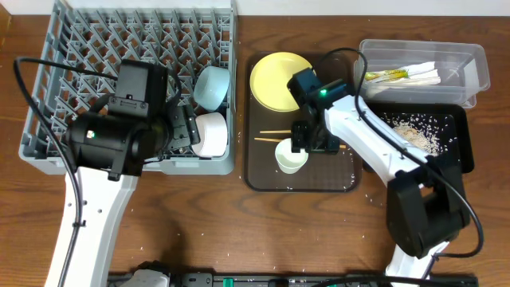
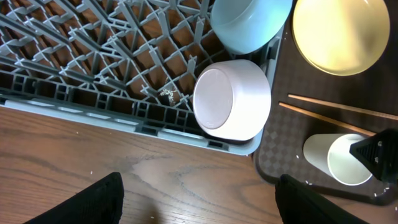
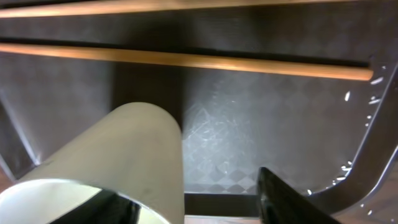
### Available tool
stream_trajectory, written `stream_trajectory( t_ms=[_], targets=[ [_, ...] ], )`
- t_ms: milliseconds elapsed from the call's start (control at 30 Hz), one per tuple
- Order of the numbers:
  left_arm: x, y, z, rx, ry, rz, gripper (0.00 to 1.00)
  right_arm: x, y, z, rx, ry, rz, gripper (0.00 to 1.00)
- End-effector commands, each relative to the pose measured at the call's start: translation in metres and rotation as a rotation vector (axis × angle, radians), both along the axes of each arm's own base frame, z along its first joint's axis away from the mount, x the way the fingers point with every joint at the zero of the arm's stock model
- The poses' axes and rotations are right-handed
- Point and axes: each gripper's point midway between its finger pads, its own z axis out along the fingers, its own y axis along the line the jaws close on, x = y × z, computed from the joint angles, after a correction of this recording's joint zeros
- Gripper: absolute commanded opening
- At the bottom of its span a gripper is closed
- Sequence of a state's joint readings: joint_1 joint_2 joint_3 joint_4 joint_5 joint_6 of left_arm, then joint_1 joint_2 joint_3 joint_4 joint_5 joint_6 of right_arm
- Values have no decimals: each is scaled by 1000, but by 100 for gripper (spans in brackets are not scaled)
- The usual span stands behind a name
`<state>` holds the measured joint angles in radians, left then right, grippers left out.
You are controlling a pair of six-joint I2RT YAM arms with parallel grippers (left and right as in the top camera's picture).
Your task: Sort waste into correct bins and load items into the dishwasher
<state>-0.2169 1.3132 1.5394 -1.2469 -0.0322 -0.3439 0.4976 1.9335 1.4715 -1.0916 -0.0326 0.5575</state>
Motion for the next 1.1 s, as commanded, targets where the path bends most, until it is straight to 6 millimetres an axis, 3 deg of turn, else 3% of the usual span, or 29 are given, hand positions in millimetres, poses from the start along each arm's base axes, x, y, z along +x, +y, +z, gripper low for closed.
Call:
stream_trajectory(
  t_ms=[0,333,433,567,667,800,933,1067],
  targets=[
    [4,1,0,-3,2,18,80,5,-8,0,-45,-20,-10,50],
    [8,-5,-12,-21,50,4,79,2,-9,-9,-71,-31,5,18],
    [10,-6,-15,-20,60,4,80,0,-10,-16,-70,-29,4,2],
    [10,-9,-18,-34,71,-3,80,-2,-7,-22,-50,-26,6,1],
    [11,-11,-19,-42,78,-8,80,4,-2,-11,-1,-49,46,1],
    [12,-33,-16,-137,71,-100,80,17,3,35,167,-131,93,1],
    [15,-69,-5,-302,36,-248,80,33,19,114,530,-309,203,1],
    [16,-103,12,-468,-8,-399,83,41,23,187,831,-489,314,1]
  ],
)
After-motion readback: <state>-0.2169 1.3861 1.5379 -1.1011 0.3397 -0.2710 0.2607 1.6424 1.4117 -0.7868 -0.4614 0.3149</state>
